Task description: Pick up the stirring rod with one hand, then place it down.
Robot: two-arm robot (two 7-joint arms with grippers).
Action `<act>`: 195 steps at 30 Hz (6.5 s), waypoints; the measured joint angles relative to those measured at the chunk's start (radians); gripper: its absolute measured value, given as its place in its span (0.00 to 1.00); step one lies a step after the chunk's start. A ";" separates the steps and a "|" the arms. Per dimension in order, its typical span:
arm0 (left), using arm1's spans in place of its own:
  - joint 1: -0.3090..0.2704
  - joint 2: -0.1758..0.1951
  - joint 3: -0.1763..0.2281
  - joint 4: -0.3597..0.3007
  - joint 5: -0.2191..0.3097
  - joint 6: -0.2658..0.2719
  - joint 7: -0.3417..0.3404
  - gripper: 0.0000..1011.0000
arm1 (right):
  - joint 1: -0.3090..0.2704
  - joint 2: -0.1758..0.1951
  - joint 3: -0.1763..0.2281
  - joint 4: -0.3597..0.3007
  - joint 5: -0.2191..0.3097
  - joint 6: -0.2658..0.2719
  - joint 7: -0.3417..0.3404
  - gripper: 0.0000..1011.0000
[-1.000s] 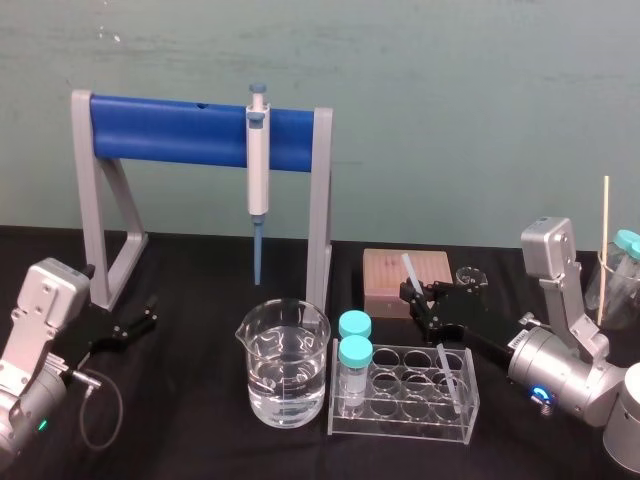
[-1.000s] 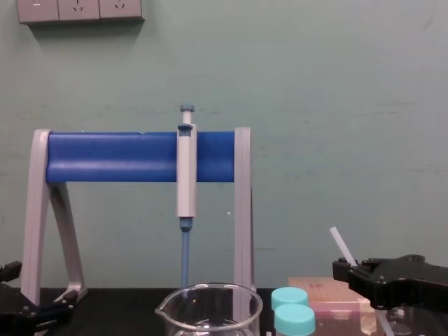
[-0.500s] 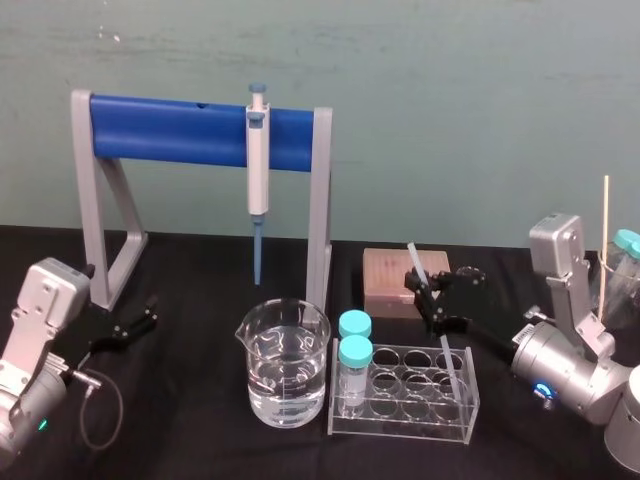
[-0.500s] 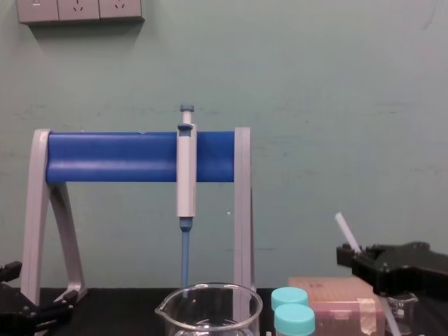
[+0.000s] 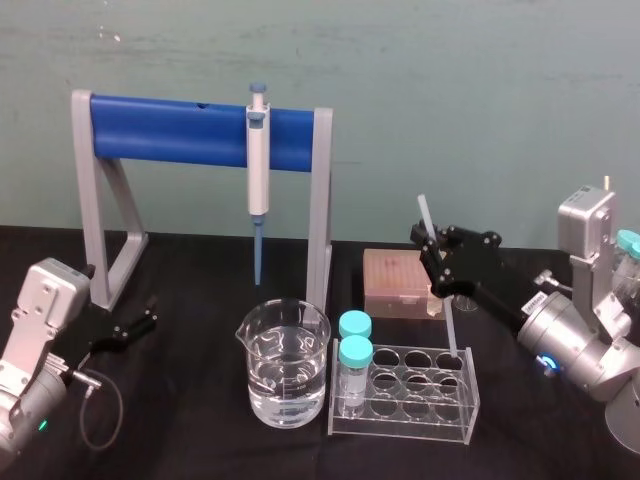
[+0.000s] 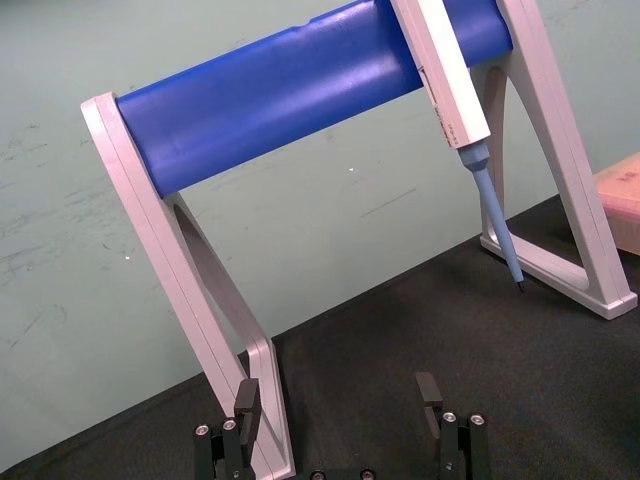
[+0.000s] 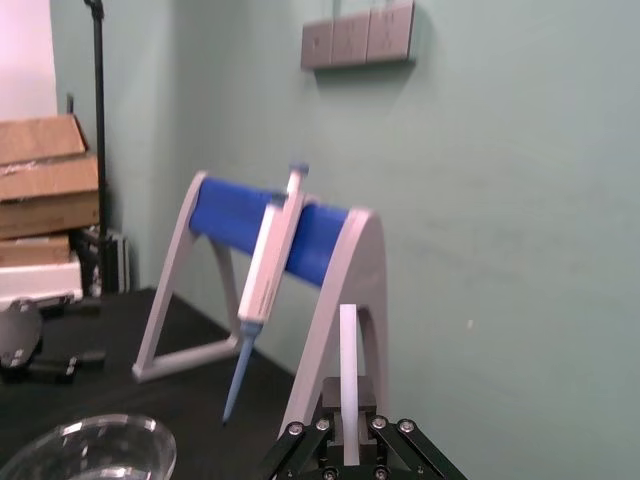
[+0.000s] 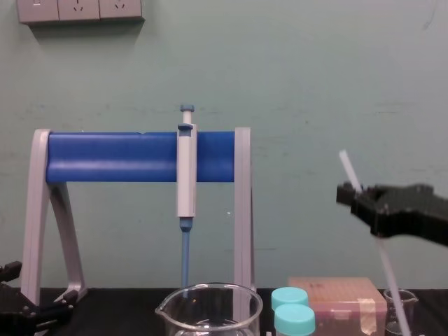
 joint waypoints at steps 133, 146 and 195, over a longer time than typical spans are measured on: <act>0.000 0.000 0.000 0.000 0.000 0.000 0.000 0.99 | -0.112 -0.071 0.153 0.007 -0.097 -0.278 -0.077 0.07; 0.000 0.000 0.000 0.000 0.000 0.000 0.000 0.99 | -0.112 -0.071 0.153 0.007 -0.097 -0.278 -0.077 0.07; 0.000 0.000 0.000 0.000 0.000 0.000 0.000 0.99 | -0.098 -0.079 0.109 -0.006 -0.057 -0.266 0.089 0.07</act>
